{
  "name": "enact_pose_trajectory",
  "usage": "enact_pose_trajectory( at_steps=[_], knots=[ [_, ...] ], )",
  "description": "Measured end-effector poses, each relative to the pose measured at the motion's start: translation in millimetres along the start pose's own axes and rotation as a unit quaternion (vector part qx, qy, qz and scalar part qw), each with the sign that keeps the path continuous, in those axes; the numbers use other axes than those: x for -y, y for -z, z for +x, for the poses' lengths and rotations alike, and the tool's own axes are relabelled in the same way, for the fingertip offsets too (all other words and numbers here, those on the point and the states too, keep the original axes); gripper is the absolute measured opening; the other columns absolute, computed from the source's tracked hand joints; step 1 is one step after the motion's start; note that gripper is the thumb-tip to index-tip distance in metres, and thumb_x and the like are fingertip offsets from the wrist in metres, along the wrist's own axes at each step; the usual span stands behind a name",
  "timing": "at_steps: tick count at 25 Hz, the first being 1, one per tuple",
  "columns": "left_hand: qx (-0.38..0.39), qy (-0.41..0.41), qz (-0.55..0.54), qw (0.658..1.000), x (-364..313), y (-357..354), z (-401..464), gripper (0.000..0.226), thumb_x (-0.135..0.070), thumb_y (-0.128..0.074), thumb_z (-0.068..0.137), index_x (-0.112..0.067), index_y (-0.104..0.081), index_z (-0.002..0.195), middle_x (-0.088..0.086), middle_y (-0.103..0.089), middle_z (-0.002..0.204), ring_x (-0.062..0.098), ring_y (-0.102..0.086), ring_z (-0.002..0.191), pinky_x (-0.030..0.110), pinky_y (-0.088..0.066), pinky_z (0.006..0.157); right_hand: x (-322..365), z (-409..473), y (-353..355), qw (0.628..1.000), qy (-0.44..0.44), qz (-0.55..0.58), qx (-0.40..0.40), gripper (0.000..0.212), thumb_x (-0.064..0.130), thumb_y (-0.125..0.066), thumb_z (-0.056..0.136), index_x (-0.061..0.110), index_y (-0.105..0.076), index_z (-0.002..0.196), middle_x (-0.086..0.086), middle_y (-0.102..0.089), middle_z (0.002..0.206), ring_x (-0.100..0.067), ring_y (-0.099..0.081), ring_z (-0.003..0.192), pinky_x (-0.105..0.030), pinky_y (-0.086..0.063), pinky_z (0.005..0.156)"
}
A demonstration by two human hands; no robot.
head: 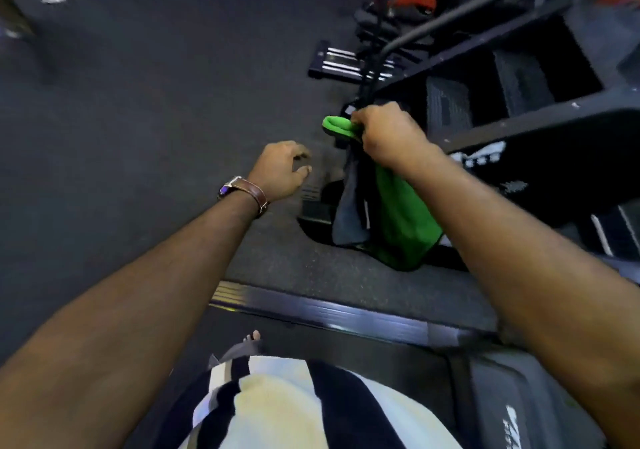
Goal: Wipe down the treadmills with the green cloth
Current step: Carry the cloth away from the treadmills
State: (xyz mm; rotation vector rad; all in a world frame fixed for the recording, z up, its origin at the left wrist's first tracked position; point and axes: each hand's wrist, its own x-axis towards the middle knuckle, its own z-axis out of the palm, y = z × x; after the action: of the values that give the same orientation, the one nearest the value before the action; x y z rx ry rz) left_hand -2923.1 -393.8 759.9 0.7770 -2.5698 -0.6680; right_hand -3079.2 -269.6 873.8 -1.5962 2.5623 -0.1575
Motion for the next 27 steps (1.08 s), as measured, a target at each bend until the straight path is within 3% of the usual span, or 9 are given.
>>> enact_pose_trajectory(
  at_steps=[3,10,13,15,17,20,24,27],
  knots=[
    [-0.056,0.067,0.01,0.996,38,52,-38,0.025,-0.021,-0.068,0.082,-0.007,-0.07,0.102,0.01,-0.072,0.1,0.025,-0.067,0.09,0.031,-0.051,0.085,54,30,-6,0.994,0.09,-0.056,0.002,0.035,0.013,-0.049,0.089,0.024,-0.063,0.119,-0.021,-0.059,0.114,-0.044,-0.059,0.105,-0.042,-0.046,0.082],
    [-0.185,0.301,0.033,0.935,160,164,-192,0.019,-0.017,-0.071,0.082,-0.007,-0.072,0.099,0.009,-0.074,0.095,0.019,-0.068,0.083,0.024,-0.051,0.079,274,83,-79,0.951,0.292,0.075,0.073,0.034,0.008,-0.051,0.066,0.015,-0.069,0.094,-0.019,-0.066,0.083,-0.04,-0.065,0.083,-0.034,-0.052,0.072],
    [-0.209,0.386,0.057,0.897,210,210,-273,0.019,-0.023,-0.069,0.083,-0.013,-0.071,0.099,0.006,-0.073,0.096,0.019,-0.067,0.087,0.031,-0.054,0.083,388,85,-111,0.916,0.379,0.096,0.084,0.035,0.005,-0.059,0.073,0.017,-0.073,0.102,-0.018,-0.068,0.092,-0.036,-0.065,0.091,-0.027,-0.041,0.069],
    [-0.221,0.434,0.064,0.871,239,243,-323,0.02,-0.024,-0.069,0.083,-0.015,-0.071,0.1,0.004,-0.073,0.096,0.018,-0.067,0.088,0.032,-0.054,0.083,464,82,-128,0.893,0.431,0.095,0.086,0.037,0.002,-0.061,0.077,0.013,-0.072,0.111,-0.017,-0.069,0.101,-0.035,-0.062,0.099,-0.028,-0.044,0.075],
    [-0.236,0.465,0.069,0.85,259,271,-362,0.021,-0.024,-0.069,0.083,-0.014,-0.07,0.102,0.003,-0.072,0.098,0.016,-0.066,0.089,0.027,-0.052,0.082,527,78,-139,0.878,0.458,0.107,0.084,0.037,0.0,-0.06,0.076,0.012,-0.073,0.109,-0.016,-0.07,0.099,-0.035,-0.063,0.098,-0.03,-0.046,0.075],
    [-0.273,0.5,0.091,0.817,287,318,-418,0.022,-0.022,-0.068,0.084,-0.011,-0.07,0.104,0.003,-0.072,0.101,0.013,-0.066,0.09,0.018,-0.045,0.079,627,63,-148,0.854,0.485,0.16,0.094,0.029,-0.001,-0.053,0.07,0.007,-0.073,0.09,-0.017,-0.068,0.08,-0.036,-0.064,0.083,-0.029,-0.046,0.065],
    [-0.302,0.543,0.112,0.775,331,367,-477,0.024,-0.022,-0.068,0.086,-0.009,-0.07,0.106,0.004,-0.072,0.102,0.012,-0.064,0.088,0.018,-0.043,0.079,735,40,-161,0.828,0.505,0.225,0.092,0.029,0.002,-0.055,0.073,0.004,-0.073,0.095,-0.017,-0.071,0.09,-0.034,-0.065,0.087,-0.038,-0.054,0.077],
    [-0.329,0.569,0.117,0.745,375,397,-510,0.023,-0.021,-0.069,0.086,-0.01,-0.07,0.106,0.003,-0.071,0.101,0.008,-0.06,0.085,0.017,-0.042,0.077,811,45,-184,0.806,0.539,0.215,0.114,0.028,0.004,-0.056,0.074,0.008,-0.074,0.096,-0.015,-0.072,0.09,-0.032,-0.064,0.087,-0.032,-0.052,0.074]
  ],
)
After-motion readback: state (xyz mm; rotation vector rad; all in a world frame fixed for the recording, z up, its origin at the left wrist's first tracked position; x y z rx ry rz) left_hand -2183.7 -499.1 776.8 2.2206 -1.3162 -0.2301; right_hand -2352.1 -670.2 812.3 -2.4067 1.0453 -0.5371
